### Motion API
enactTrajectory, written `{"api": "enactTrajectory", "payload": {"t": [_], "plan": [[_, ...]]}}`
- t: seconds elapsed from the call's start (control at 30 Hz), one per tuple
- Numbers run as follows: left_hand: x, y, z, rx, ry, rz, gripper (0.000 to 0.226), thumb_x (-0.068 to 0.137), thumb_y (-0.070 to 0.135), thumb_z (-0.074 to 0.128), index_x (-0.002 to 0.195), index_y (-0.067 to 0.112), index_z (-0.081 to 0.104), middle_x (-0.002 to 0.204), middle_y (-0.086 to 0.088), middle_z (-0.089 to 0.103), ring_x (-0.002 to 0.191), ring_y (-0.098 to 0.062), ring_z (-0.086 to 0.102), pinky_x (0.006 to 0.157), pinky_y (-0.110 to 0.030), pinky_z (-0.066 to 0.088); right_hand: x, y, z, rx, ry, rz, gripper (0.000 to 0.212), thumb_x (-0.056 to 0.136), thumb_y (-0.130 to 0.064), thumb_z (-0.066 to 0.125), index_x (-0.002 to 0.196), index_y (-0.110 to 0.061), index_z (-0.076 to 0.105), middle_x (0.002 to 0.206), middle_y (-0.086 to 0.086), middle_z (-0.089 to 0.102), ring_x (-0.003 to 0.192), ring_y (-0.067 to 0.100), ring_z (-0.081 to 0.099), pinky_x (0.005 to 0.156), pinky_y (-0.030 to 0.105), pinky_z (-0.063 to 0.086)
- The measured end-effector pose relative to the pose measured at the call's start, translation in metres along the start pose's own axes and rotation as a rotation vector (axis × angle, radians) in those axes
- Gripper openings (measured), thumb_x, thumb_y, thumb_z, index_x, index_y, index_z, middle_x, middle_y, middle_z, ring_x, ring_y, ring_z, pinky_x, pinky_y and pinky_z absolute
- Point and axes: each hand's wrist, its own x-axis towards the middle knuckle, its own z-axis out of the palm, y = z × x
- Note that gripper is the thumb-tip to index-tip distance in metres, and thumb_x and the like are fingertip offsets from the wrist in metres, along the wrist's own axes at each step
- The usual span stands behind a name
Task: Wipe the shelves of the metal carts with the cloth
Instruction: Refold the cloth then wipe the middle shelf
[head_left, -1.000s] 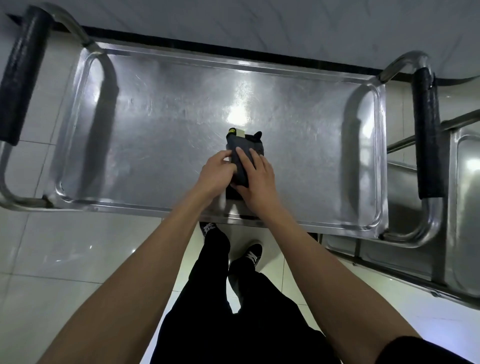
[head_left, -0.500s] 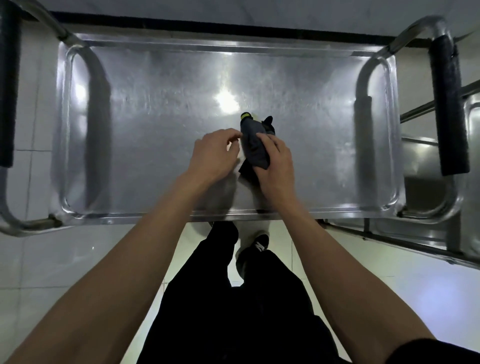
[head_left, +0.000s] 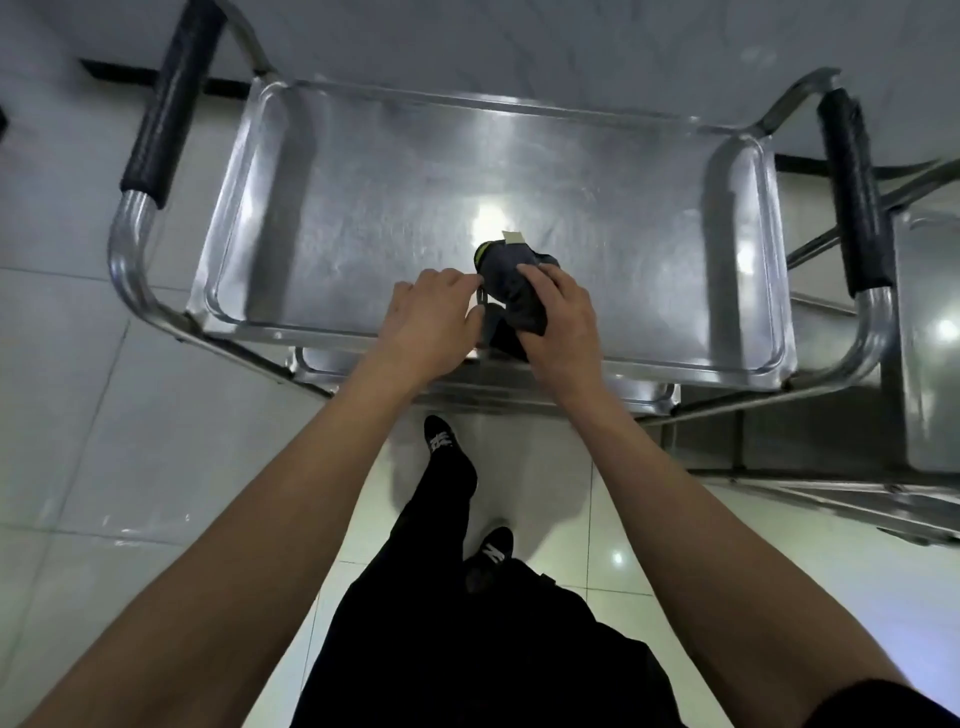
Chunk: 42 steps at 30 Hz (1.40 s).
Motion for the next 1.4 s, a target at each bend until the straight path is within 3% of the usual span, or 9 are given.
{"api": "enactTrajectory", "payload": {"t": [0.33, 0.5, 0.7, 0.97, 1.1, 1.17, 1.23, 1.3, 1.4], "plan": [[-0.145, -0.026, 0.036, -0.100, -0.045, -0.093, 0.043, 0.101, 0.035, 0.047, 0.143, 0.024, 0.051, 0.137, -0.004, 0.058, 0.126, -0.028, 0.051, 0.099, -0.044, 0.043, -0.123, -0.047, 0.021, 0.107, -0.123, 0.022, 0.066, 0.077, -0.007, 0.070, 0.141, -0.019, 0.054, 0.143, 0.008, 0.051, 0.130, 0.030, 0.046, 0.109, 0.046, 0.039], [-0.186, -0.065, 0.062, -0.127, -0.105, -0.152, 0.040, 0.101, 0.034, 0.042, 0.139, 0.031, 0.053, 0.140, 0.001, 0.057, 0.128, -0.026, 0.050, 0.103, -0.045, 0.041, -0.174, -0.064, 0.065, 0.103, -0.199, 0.106, 0.069, 0.077, -0.008, 0.072, 0.142, -0.024, 0.052, 0.145, 0.004, 0.048, 0.132, 0.027, 0.044, 0.109, 0.045, 0.040], [-0.225, -0.133, 0.121, -0.208, -0.168, -0.141, 0.046, 0.103, 0.036, 0.045, 0.149, 0.026, 0.043, 0.149, -0.003, 0.050, 0.135, -0.028, 0.043, 0.106, -0.048, 0.037, -0.223, -0.068, 0.135, 0.184, -0.201, 0.211, 0.061, 0.079, -0.004, 0.074, 0.137, -0.013, 0.056, 0.138, 0.006, 0.055, 0.126, 0.024, 0.052, 0.106, 0.042, 0.042], [-0.198, -0.204, 0.203, -0.193, -0.200, -0.106, 0.045, 0.104, 0.035, 0.045, 0.147, 0.023, 0.047, 0.146, -0.005, 0.053, 0.131, -0.028, 0.047, 0.104, -0.046, 0.037, -0.231, -0.035, 0.223, 0.243, -0.151, 0.350, 0.058, 0.080, -0.002, 0.070, 0.134, -0.017, 0.057, 0.132, 0.000, 0.059, 0.120, 0.019, 0.055, 0.103, 0.040, 0.047], [-0.157, -0.228, 0.246, -0.172, -0.162, -0.092, 0.036, 0.102, 0.030, 0.048, 0.135, 0.019, 0.057, 0.135, -0.007, 0.059, 0.121, -0.029, 0.053, 0.099, -0.046, 0.043, -0.208, -0.001, 0.270, 0.256, -0.135, 0.371, 0.061, 0.079, -0.003, 0.071, 0.136, -0.020, 0.057, 0.130, -0.001, 0.060, 0.117, 0.013, 0.054, 0.103, 0.030, 0.045], [-0.135, -0.239, 0.263, -0.136, -0.137, -0.099, 0.033, 0.101, 0.029, 0.048, 0.129, 0.015, 0.060, 0.130, -0.007, 0.061, 0.118, -0.030, 0.054, 0.097, -0.047, 0.045, -0.193, 0.016, 0.289, 0.281, -0.115, 0.376, 0.063, 0.079, -0.007, 0.071, 0.137, -0.025, 0.056, 0.124, -0.002, 0.061, 0.109, 0.006, 0.055, 0.096, 0.018, 0.045], [-0.113, -0.248, 0.274, -0.126, -0.092, -0.103, 0.034, 0.099, 0.030, 0.049, 0.129, 0.017, 0.061, 0.130, -0.006, 0.061, 0.118, -0.030, 0.054, 0.095, -0.048, 0.048, -0.174, 0.030, 0.304, 0.296, -0.086, 0.362, 0.064, 0.081, -0.013, 0.071, 0.140, -0.031, 0.053, 0.123, -0.008, 0.062, 0.106, 0.001, 0.055, 0.089, 0.015, 0.045], [-0.092, -0.256, 0.278, -0.145, -0.032, -0.108, 0.039, 0.097, 0.029, 0.053, 0.134, 0.021, 0.060, 0.133, -0.005, 0.061, 0.120, -0.030, 0.056, 0.097, -0.048, 0.049, -0.151, 0.038, 0.316, 0.302, -0.050, 0.327, 0.063, 0.083, -0.016, 0.070, 0.141, -0.033, 0.052, 0.127, -0.010, 0.063, 0.110, 0.002, 0.056, 0.091, 0.016, 0.045], [-0.065, -0.268, 0.281, -0.134, 0.071, -0.075, 0.041, 0.094, 0.027, 0.058, 0.135, 0.022, 0.059, 0.131, -0.005, 0.062, 0.118, -0.030, 0.057, 0.096, -0.048, 0.049, -0.108, 0.043, 0.332, 0.454, 0.052, 0.335, 0.055, 0.086, -0.009, 0.070, 0.138, -0.019, 0.056, 0.134, 0.002, 0.062, 0.123, 0.016, 0.058, 0.106, 0.036, 0.046]]}}
